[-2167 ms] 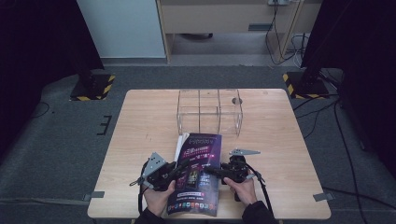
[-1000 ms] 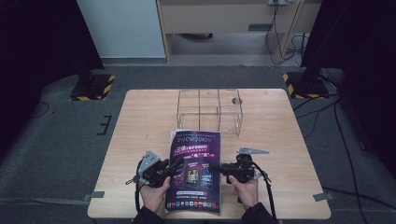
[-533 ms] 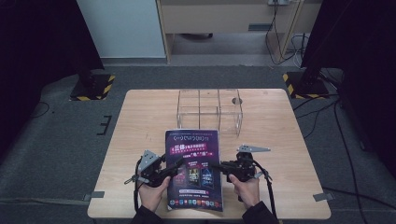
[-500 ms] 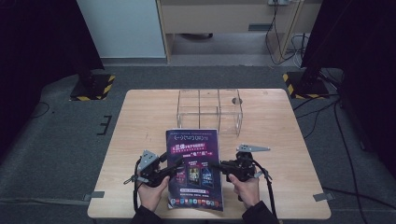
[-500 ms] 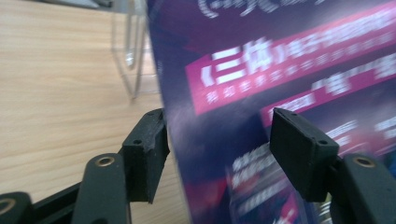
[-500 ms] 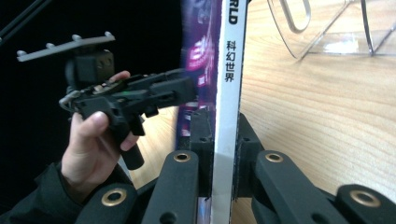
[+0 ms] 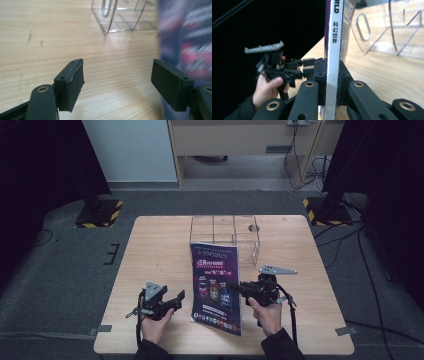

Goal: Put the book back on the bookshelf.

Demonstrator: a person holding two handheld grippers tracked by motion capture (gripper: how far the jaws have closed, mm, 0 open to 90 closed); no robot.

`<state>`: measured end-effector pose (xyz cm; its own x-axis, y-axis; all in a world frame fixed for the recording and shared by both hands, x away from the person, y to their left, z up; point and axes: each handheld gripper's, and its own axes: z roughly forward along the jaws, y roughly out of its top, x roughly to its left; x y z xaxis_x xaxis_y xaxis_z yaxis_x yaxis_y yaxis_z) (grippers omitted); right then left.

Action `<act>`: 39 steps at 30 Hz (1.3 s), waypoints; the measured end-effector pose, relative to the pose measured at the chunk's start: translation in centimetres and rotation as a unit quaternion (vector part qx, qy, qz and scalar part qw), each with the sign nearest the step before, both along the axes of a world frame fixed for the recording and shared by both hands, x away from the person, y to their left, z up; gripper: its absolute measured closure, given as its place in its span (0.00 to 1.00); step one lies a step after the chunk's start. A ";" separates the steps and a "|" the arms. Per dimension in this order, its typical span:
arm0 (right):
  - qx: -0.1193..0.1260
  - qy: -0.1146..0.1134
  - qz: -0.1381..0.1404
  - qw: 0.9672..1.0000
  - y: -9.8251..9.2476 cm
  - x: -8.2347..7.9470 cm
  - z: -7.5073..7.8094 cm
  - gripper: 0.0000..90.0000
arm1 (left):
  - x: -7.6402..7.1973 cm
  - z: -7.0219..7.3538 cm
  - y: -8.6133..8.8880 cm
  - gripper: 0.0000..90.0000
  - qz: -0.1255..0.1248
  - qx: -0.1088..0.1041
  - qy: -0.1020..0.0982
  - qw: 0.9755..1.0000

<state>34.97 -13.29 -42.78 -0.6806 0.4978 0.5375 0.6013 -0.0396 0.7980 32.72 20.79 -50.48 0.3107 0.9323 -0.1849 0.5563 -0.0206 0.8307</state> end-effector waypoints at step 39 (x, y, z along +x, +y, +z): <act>-0.061 -0.111 -0.136 0.983 -6.5 0.8 7.0 0.92 | 1.6 -3.0 0.4 0.17 0.026 0.120 0.067 0.990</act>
<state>35.74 -19.76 -35.74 -0.6072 0.7290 0.3161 0.3917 -0.0715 0.9173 34.29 21.14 -53.52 0.2489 0.9685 0.0073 0.6661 -0.1767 0.7246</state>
